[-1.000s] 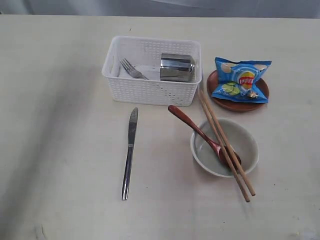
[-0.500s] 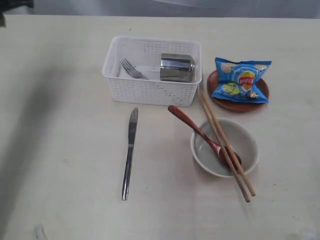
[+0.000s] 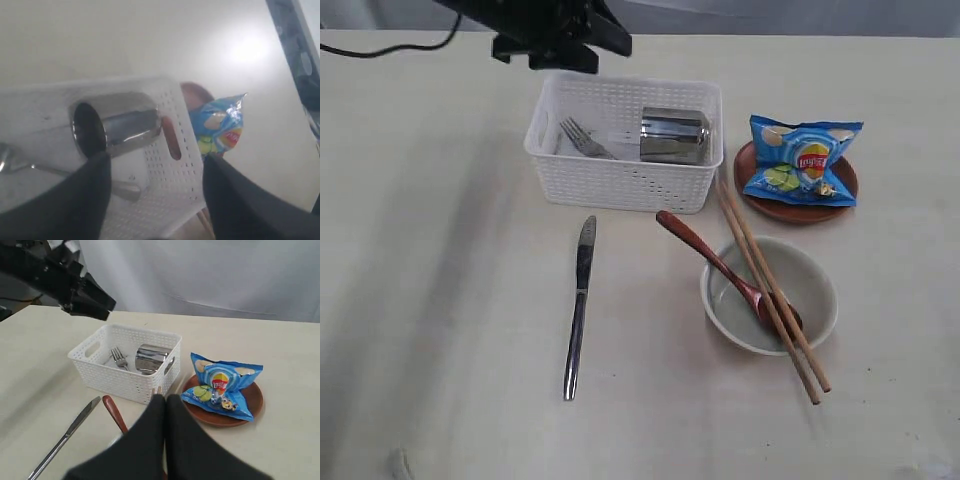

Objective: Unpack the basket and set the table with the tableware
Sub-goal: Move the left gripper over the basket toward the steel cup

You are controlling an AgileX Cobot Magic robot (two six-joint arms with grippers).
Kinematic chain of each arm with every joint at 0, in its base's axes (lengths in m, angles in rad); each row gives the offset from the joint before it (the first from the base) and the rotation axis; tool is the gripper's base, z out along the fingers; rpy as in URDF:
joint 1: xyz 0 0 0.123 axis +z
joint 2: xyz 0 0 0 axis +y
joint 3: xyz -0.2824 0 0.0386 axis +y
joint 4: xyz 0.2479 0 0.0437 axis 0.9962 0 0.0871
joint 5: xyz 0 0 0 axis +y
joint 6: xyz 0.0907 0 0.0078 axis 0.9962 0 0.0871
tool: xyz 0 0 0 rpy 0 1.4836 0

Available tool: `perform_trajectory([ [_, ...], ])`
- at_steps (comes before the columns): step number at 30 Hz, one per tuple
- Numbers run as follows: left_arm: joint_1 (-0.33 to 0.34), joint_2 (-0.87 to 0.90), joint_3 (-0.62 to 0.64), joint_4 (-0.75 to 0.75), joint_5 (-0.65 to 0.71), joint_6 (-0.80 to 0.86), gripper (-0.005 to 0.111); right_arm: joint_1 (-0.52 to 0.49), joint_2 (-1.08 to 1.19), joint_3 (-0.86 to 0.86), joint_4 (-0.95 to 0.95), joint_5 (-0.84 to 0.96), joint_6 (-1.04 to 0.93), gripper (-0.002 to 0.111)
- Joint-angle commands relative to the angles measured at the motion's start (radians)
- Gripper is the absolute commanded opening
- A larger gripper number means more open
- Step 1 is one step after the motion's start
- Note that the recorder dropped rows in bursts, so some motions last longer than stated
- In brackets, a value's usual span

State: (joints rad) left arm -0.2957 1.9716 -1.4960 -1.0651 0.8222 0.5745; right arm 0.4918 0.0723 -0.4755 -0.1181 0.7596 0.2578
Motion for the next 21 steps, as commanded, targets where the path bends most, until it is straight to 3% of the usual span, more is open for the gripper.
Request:
perform_trajectory([
  [1,-0.053,0.109,-0.105,0.188,0.047,-0.087,0.043,0.002,0.001,0.001,0.0,0.005,0.0,0.0],
  [5,-0.039,0.065,-0.242,0.68,0.058,-0.397,0.055,0.002,0.001,0.001,0.0,0.009,0.0,0.0],
  [6,-0.037,0.034,-0.3,0.838,0.117,-0.498,0.054,0.002,0.001,0.001,0.0,0.009,0.0,0.0],
  [8,-0.037,0.014,-0.353,0.97,0.276,-0.601,0.054,0.002,0.001,0.001,0.0,0.009,0.0,0.0],
  [10,-0.037,0.037,-0.334,0.901,0.397,-0.601,0.054,0.002,0.001,0.001,0.0,0.009,0.0,0.0],
  [21,-0.037,0.161,-0.295,0.814,0.346,-0.607,0.053,0.002,0.001,0.001,0.0,0.009,0.0,0.0],
])
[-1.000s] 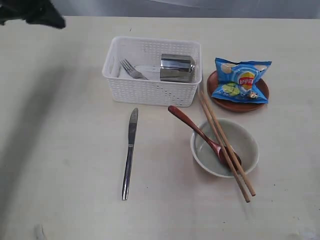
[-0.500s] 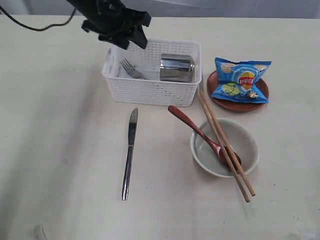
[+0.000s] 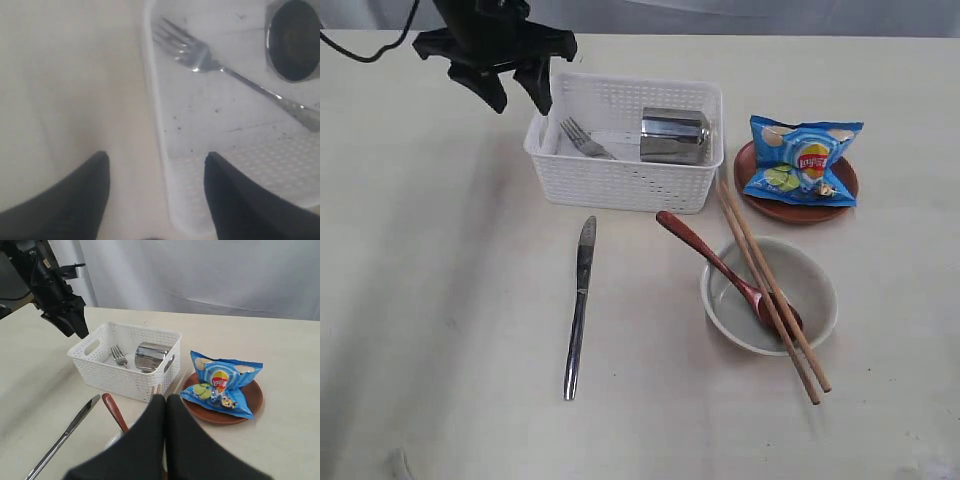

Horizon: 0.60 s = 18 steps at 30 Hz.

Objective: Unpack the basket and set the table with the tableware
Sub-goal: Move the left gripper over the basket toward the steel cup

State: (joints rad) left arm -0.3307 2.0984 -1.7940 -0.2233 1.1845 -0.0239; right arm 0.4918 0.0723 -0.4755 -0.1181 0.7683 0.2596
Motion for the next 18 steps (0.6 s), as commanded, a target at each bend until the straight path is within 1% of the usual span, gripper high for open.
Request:
perform_trajectory([
  [1,-0.002,0.044,0.003,-0.032,-0.028,-0.008,0.051,0.002,0.001,0.001,0.0,0.0,-0.001,0.0],
  [2,-0.002,0.05,0.003,-0.04,-0.036,-0.008,0.048,0.002,0.001,0.001,0.0,0.0,-0.001,0.0],
  [6,-0.002,0.077,0.003,-0.085,-0.084,-0.006,0.022,0.002,0.001,0.001,0.0,0.0,-0.001,0.0],
  [8,-0.002,0.092,0.003,-0.093,-0.099,-0.006,0.013,0.002,0.001,0.001,0.0,0.0,-0.001,0.0],
  [10,-0.002,0.112,0.003,-0.093,-0.101,-0.006,0.011,0.002,0.001,0.001,0.0,0.0,-0.001,0.0],
  [13,-0.002,0.129,0.003,-0.089,-0.11,-0.006,0.01,0.002,0.001,0.001,0.0,0.0,-0.001,0.0],
  [15,0.002,0.129,0.003,-0.084,-0.137,-0.018,0.006,0.002,0.001,0.001,0.0,0.0,-0.001,0.0],
  [16,0.008,0.124,0.003,-0.084,-0.16,-0.03,0.0,0.002,0.001,0.001,0.0,0.0,-0.001,0.0],
  [18,0.019,0.117,0.001,-0.084,-0.184,-0.045,0.0,0.002,0.001,0.001,0.0,0.0,-0.001,0.0],
])
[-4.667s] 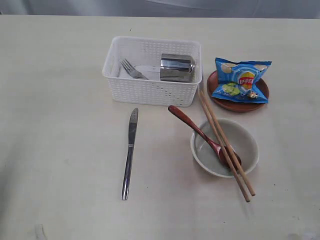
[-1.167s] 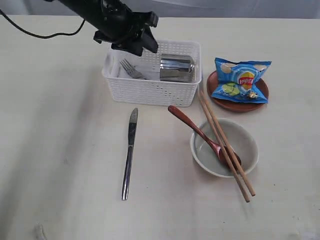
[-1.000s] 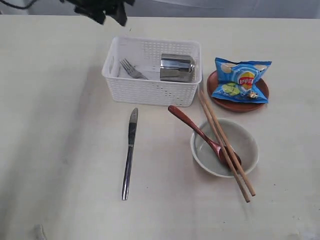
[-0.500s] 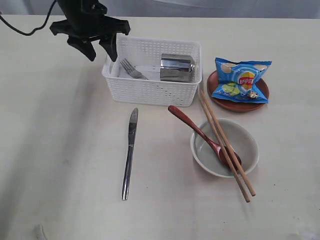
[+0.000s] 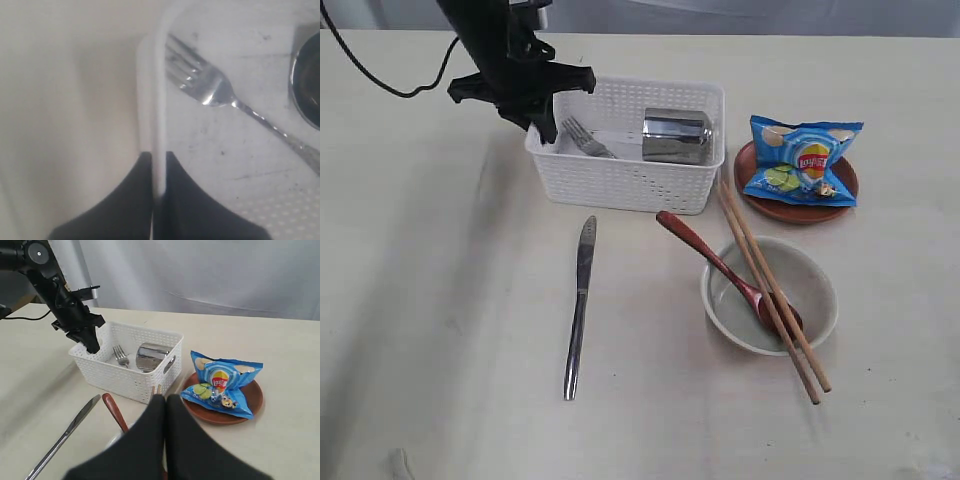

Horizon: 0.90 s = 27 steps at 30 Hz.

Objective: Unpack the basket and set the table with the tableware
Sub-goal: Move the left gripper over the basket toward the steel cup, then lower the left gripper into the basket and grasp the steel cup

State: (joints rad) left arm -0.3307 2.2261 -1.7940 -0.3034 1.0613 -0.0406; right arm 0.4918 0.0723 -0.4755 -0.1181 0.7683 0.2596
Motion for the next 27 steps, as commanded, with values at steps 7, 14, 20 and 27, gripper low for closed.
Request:
perform_trajectory([
  [7,0.098,-0.01,-0.061,0.086,-0.034,-0.082,0.0,0.002,0.001,0.001,0.0,0.0,-0.001,0.0],
  [14,0.174,-0.008,-0.062,0.086,0.061,-0.007,0.0,0.002,0.001,0.001,0.0,0.0,-0.001,0.0],
  [20,0.193,-0.008,-0.062,0.087,0.047,0.041,0.008,0.002,0.001,0.001,0.0,0.0,-0.001,0.0],
  [27,0.193,-0.008,-0.063,0.094,0.047,0.028,0.067,0.002,0.001,0.001,0.0,0.0,-0.001,0.0],
])
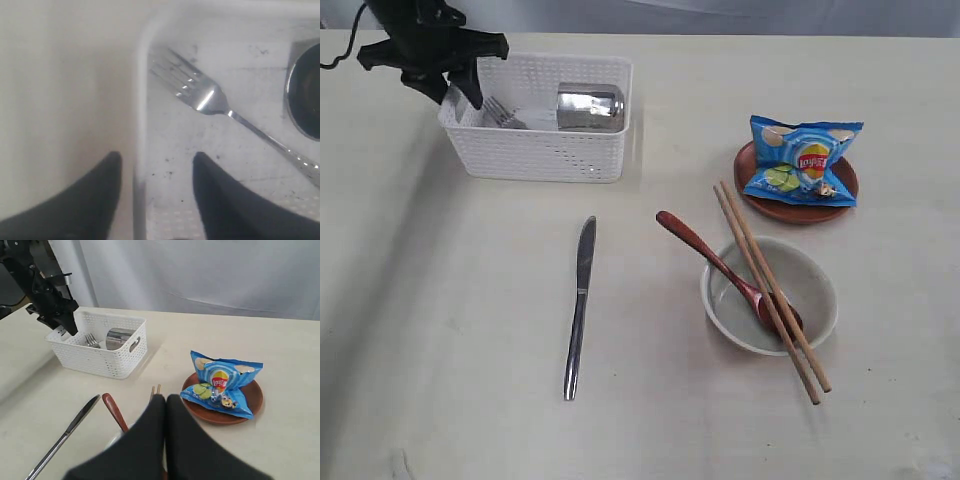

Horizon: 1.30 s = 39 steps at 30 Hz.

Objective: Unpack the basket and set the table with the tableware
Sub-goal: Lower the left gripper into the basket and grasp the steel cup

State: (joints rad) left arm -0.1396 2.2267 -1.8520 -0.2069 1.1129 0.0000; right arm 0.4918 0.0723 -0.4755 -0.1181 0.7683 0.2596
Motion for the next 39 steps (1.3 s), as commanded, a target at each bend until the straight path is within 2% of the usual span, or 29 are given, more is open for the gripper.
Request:
perform_trajectory([
  [1,0.002,-0.009,-0.01,0.001,-0.001,-0.015,0.072,0.002,0.001,0.001,0.0,0.0,-0.001,0.0],
  [3,0.002,-0.009,-0.031,0.001,0.023,-0.015,0.074,0.002,0.001,0.001,0.0,0.0,-0.001,0.0],
  [5,0.002,-0.016,-0.076,-0.001,0.048,-0.015,0.072,0.002,0.001,0.001,0.0,0.0,-0.001,0.0],
  [10,0.002,-0.063,-0.2,-0.033,0.048,-0.015,0.049,0.002,0.001,0.001,0.0,0.0,-0.001,0.0],
  [13,-0.001,-0.084,-0.216,-0.175,0.05,0.055,0.034,0.002,0.001,0.001,0.0,0.0,-0.001,0.0],
  [15,-0.001,-0.078,-0.205,-0.296,0.069,0.117,0.028,0.002,0.001,0.001,0.0,-0.002,-0.001,0.0],
  [19,-0.003,-0.024,-0.157,-0.568,0.108,0.255,0.034,0.002,0.001,0.001,0.0,-0.004,-0.001,0.0],
  [22,-0.007,0.016,-0.114,-0.66,0.108,0.323,0.042,0.002,0.001,0.001,0.0,-0.004,-0.001,0.0],
  [28,-0.019,0.041,-0.06,-0.579,0.099,0.328,0.045,0.002,0.001,0.001,0.0,-0.004,-0.001,0.0],
  [34,-0.058,0.041,0.003,-0.503,-0.058,0.328,0.045,0.002,0.001,0.001,0.0,-0.006,-0.001,0.0],
  [39,-0.104,0.041,0.073,-0.504,-0.219,0.355,0.045,0.002,0.001,0.001,0.0,-0.008,-0.001,0.0],
])
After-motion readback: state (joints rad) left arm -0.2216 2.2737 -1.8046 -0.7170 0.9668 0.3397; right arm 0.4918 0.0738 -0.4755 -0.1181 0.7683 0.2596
